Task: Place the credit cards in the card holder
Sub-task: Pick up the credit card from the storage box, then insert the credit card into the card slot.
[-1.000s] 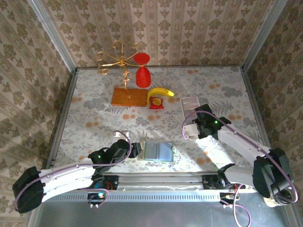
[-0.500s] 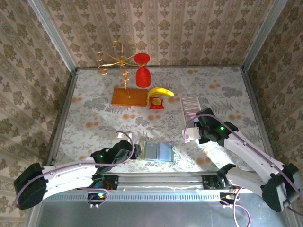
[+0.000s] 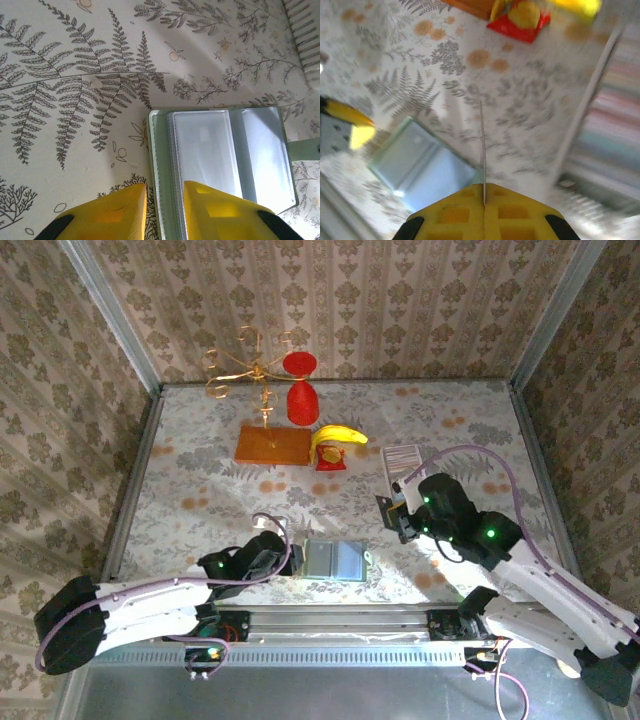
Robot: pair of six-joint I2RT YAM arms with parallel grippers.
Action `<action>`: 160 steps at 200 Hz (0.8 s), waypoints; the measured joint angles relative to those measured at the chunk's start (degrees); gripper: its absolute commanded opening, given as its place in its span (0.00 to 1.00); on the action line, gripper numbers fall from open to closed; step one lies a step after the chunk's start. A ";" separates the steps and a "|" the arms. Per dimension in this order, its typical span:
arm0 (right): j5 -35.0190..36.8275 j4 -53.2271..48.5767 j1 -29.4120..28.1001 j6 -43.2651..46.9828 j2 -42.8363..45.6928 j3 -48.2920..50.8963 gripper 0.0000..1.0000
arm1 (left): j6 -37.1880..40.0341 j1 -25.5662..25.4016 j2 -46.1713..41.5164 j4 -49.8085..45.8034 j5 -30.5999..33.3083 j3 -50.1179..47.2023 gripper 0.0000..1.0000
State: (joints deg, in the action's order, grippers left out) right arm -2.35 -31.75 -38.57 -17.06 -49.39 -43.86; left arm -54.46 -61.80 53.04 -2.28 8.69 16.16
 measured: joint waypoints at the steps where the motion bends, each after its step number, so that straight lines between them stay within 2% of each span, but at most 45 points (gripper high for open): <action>1: -0.13 0.17 0.00 -0.66 -0.07 0.22 0.00 | 0.00 0.00 0.04 -0.09 0.00 0.04 0.27; 24: -6.25 9.46 -0.92 -20.13 -3.93 9.31 0.00 | -0.20 0.02 0.79 -1.33 0.04 0.94 0.30; 51: -9.99 15.93 -3.67 -32.76 -7.65 16.00 0.00 | -1.44 0.48 1.38 -2.08 0.07 1.20 0.33; 75: -10.10 20.41 -4.74 -37.57 -8.22 16.28 0.00 | -2.80 0.72 3.32 -1.95 -0.02 1.40 0.32; 107: -9.99 27.58 -5.09 -41.68 -9.05 16.79 0.00 | -3.93 0.72 7.98 -1.51 -0.48 3.23 0.34; 160: -9.90 33.51 -9.68 -44.70 -17.18 16.11 0.00 | -4.66 -0.07 10.34 -0.68 -0.59 4.72 0.39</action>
State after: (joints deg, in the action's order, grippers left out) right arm -12.25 1.76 -48.25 -61.76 -66.57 -27.75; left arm -59.11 -61.87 63.37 -2.96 8.10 20.88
